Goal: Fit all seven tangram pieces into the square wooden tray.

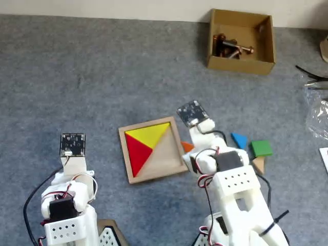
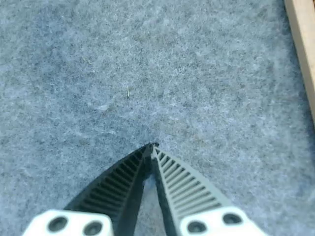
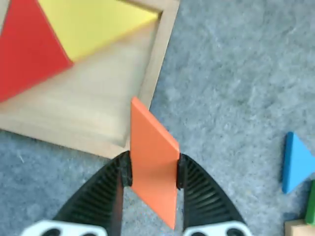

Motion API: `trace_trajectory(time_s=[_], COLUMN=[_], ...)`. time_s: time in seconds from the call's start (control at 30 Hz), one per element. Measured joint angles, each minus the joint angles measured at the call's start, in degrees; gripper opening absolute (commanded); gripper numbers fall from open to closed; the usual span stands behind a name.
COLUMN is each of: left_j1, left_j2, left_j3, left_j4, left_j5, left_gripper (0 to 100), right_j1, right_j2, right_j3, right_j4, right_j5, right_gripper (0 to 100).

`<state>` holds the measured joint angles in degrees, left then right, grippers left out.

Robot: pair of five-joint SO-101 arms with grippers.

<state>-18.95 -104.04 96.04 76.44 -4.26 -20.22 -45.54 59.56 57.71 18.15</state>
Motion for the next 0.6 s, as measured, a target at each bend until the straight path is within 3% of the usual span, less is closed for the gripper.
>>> trace_trajectory(time_s=[0.27, 0.6], left_j1=[0.00, 0.00], left_j2=[0.00, 0.00], left_j3=[0.00, 0.00], left_j4=[0.00, 0.00], left_j5=[0.00, 0.00], left_gripper=[1, 1], right_j1=[6.33, 9.41], right_j2=[16.35, 25.23], right_j3=[-11.16, -24.00], right_j4=[-1.49, 7.56], right_j5=[-5.80, -1.14], right_gripper=[0.9, 1.0])
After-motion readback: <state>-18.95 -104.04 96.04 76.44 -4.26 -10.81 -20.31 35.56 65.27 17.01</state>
